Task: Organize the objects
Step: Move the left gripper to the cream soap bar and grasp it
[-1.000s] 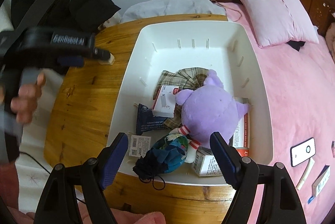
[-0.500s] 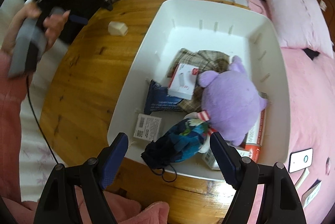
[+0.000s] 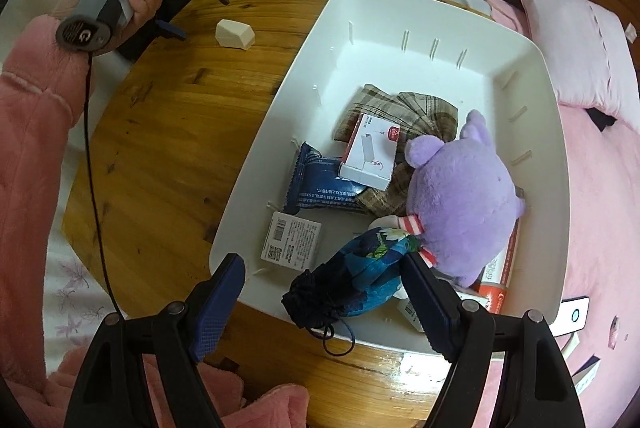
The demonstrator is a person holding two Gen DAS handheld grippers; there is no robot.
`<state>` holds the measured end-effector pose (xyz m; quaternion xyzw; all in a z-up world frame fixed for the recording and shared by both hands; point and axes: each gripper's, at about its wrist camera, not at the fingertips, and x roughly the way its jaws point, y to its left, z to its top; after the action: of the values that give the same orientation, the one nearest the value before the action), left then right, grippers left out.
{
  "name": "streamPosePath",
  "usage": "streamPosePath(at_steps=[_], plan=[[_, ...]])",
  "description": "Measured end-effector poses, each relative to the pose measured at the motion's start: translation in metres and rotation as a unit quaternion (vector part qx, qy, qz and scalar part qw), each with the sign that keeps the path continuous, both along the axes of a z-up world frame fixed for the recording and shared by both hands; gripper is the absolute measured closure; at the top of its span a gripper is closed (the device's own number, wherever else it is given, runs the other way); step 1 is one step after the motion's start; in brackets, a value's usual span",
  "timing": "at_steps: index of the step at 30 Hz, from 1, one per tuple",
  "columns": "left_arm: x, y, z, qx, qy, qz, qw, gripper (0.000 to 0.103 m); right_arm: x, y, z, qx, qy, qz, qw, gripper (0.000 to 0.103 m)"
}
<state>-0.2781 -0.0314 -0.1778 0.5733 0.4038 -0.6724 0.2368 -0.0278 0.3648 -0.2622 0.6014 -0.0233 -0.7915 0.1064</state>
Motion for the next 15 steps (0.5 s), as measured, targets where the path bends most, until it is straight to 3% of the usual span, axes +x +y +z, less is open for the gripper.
streamPosePath(at_steps=[7, 15], plan=[[-0.006, -0.01, -0.015, 0.056, -0.01, 0.033, 0.9978, 0.03, -0.003, 0.001, -0.003, 0.0, -0.009, -0.014, 1.0, 0.022], [-0.01, -0.008, -0.035, 0.071, -0.025, 0.053, 0.9957, 0.03, -0.004, 0.004, -0.007, 0.003, -0.017, -0.024, 1.0, 0.022]])
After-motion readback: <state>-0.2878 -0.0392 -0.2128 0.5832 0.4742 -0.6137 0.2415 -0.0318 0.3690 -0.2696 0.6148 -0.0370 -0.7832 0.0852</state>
